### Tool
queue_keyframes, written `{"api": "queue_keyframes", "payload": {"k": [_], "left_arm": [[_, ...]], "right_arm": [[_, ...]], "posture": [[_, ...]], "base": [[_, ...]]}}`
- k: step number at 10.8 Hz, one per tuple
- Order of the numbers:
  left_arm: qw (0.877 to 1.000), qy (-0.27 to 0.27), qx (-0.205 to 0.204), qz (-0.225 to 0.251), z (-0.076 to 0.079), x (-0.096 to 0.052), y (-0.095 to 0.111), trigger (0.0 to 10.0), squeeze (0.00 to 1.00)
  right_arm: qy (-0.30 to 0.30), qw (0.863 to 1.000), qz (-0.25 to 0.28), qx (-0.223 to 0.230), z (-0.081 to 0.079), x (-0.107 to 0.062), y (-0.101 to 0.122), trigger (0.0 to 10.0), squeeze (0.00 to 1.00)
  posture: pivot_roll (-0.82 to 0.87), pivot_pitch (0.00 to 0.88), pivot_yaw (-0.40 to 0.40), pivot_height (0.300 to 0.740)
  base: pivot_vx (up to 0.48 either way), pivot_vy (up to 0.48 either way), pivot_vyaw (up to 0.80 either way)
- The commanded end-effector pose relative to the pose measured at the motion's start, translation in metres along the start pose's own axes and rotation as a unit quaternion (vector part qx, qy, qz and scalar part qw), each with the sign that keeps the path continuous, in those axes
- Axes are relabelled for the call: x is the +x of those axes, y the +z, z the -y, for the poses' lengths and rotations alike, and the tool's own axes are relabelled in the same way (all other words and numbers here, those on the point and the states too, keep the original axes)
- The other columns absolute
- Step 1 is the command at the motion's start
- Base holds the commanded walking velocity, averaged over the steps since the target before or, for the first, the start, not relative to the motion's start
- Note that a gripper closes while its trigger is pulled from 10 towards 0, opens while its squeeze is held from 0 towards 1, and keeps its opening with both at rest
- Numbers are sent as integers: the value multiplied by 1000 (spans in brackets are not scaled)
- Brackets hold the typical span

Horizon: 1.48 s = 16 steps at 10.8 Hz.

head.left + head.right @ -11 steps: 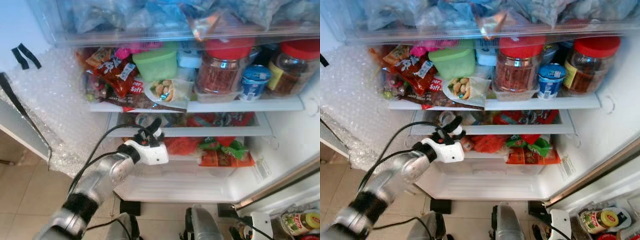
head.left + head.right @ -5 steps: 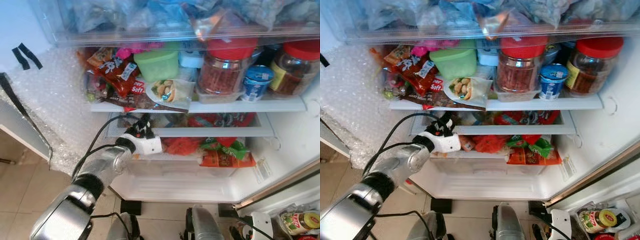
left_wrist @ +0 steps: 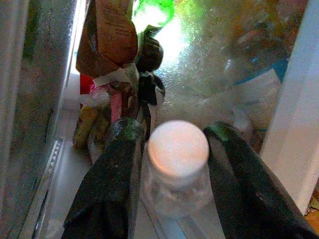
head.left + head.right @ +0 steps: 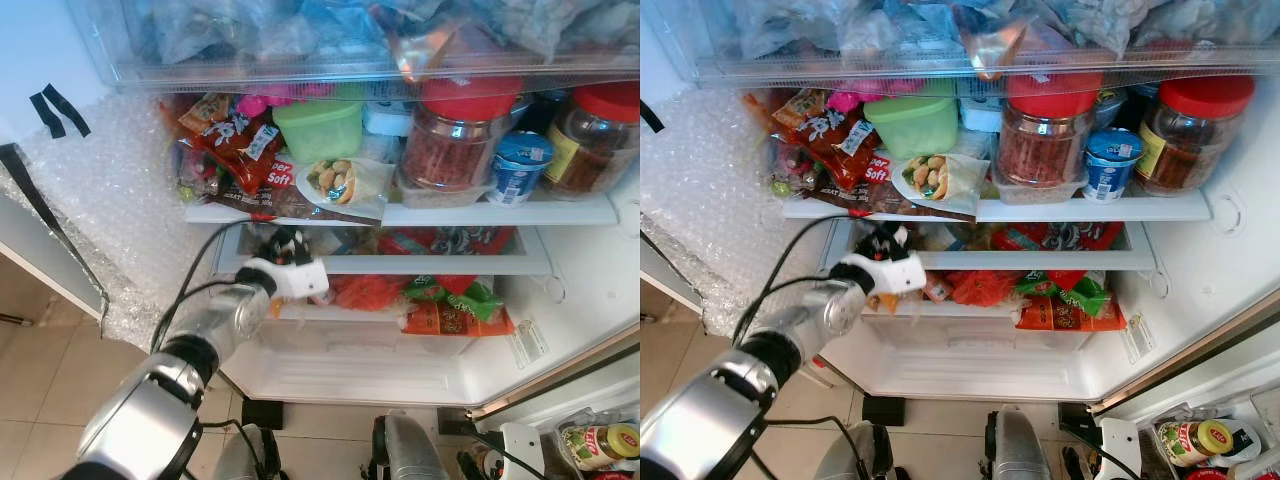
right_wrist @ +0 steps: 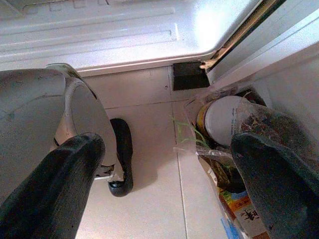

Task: Restocking fridge

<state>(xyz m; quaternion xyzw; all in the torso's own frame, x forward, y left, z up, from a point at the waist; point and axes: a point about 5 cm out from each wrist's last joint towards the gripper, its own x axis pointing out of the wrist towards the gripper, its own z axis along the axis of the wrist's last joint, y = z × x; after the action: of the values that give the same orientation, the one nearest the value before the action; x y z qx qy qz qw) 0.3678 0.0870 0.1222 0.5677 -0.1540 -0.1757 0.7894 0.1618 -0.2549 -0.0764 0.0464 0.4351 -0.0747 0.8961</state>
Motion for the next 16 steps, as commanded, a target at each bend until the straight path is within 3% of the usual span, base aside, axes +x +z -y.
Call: {"api": "queue_keyframes", "payload": {"k": [1, 5, 9, 10, 12, 14, 15, 16], "left_arm": [[1000, 1, -13, -3, -1, 0, -2, 10000, 1000], [1000, 12, -27, -6, -7, 1, -5, 10000, 1000], [994, 38, -99, -14, -7, -3, -7, 10000, 1000], [971, 42, -233, -3, -4, -7, -3, 10000, 0], [922, 54, -382, 20, 6, -22, -1, 10000, 0], [886, 70, -457, 31, 21, -59, 4, 10000, 0], [879, 68, -472, 30, 25, -67, 5, 10000, 0], [844, 84, -529, -17, 39, -85, -6, 10000, 0]], "right_arm": [[-12, 1000, -8, 9, 5, -2, -6, 10000, 0], [-13, 1000, -9, 9, 5, -2, -6, 10000, 0], [-12, 1000, -7, 11, 4, -2, -6, 10000, 0], [-13, 1000, -7, 12, 4, -2, -7, 10000, 0], [-13, 1000, -7, 13, 3, -2, -7, 10000, 0], [-24, 1000, -3, 17, 5, -3, -9, 10000, 0], [-24, 1000, -4, 17, 5, -3, -9, 10000, 0], [-26, 1000, -4, 17, 5, -3, -10, 10000, 0]], "posture": [[-145, 161, 56, 647], [-140, 163, 56, 647], [-144, 168, 58, 647], [-146, 167, 60, 647], [-147, 171, 63, 647], [-137, 175, 70, 647], [-139, 173, 70, 647], [-142, 166, 74, 647]], "base": [[0, 0, 0], [0, 0, 0], [0, 0, 0], [0, 0, 0], [0, 0, 0], [0, 0, 0], [0, 0, 0], [0, 0, 0]]}}
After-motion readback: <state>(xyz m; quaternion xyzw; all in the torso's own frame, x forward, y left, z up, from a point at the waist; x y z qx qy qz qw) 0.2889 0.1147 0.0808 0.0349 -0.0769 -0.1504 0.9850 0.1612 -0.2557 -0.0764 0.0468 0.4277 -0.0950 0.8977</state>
